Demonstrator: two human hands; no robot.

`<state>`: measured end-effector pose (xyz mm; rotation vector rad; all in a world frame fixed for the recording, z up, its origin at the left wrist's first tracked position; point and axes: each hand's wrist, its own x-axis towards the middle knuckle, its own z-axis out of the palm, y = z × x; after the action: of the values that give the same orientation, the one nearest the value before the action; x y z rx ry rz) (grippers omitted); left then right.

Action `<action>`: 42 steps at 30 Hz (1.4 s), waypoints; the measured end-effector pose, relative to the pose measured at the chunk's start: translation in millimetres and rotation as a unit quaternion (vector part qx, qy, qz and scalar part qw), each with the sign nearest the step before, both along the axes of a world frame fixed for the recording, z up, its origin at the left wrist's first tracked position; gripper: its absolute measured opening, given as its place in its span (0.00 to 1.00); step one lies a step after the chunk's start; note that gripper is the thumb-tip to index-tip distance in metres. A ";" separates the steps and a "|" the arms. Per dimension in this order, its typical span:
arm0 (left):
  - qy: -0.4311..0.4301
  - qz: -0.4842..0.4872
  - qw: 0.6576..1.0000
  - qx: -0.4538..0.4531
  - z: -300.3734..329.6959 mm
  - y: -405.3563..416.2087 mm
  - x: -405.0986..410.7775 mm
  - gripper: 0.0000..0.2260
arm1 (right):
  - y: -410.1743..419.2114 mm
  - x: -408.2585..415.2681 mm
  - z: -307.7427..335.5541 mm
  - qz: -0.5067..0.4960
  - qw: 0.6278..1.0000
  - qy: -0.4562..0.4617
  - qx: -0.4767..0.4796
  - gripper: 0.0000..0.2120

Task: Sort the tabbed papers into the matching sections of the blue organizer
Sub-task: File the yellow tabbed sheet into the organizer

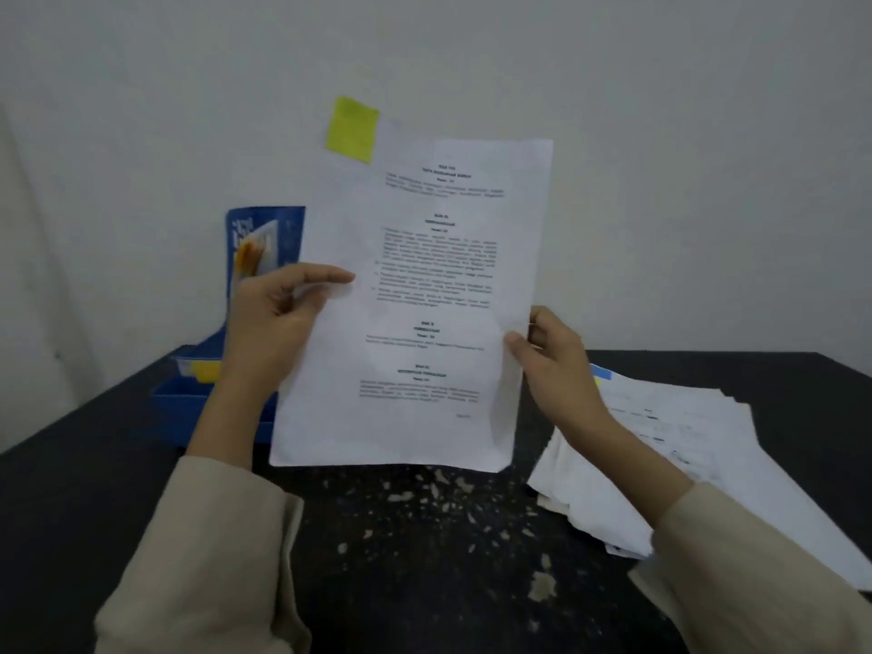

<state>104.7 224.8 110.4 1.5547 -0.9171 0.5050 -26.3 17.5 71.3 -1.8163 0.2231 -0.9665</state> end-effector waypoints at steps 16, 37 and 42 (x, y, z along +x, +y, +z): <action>0.010 0.186 0.981 -0.050 5.8 65.6 19.0 0.14 | 45.7 90.6 13.5 0.193 0.963 0.009 0.187 0.29; -0.105 0.301 0.920 0.229 123.2 -28.0 -20.1 0.20 | 18.8 83.0 2.6 0.206 0.964 0.033 0.166 0.11; -0.148 0.316 0.920 0.177 130.8 -43.8 -22.9 0.20 | 14.9 83.9 4.9 0.202 0.964 0.022 0.170 0.06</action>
<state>81.8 181.0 241.2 2.1579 -0.7375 1.1037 57.6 32.4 76.2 -1.4890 0.0364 -0.5607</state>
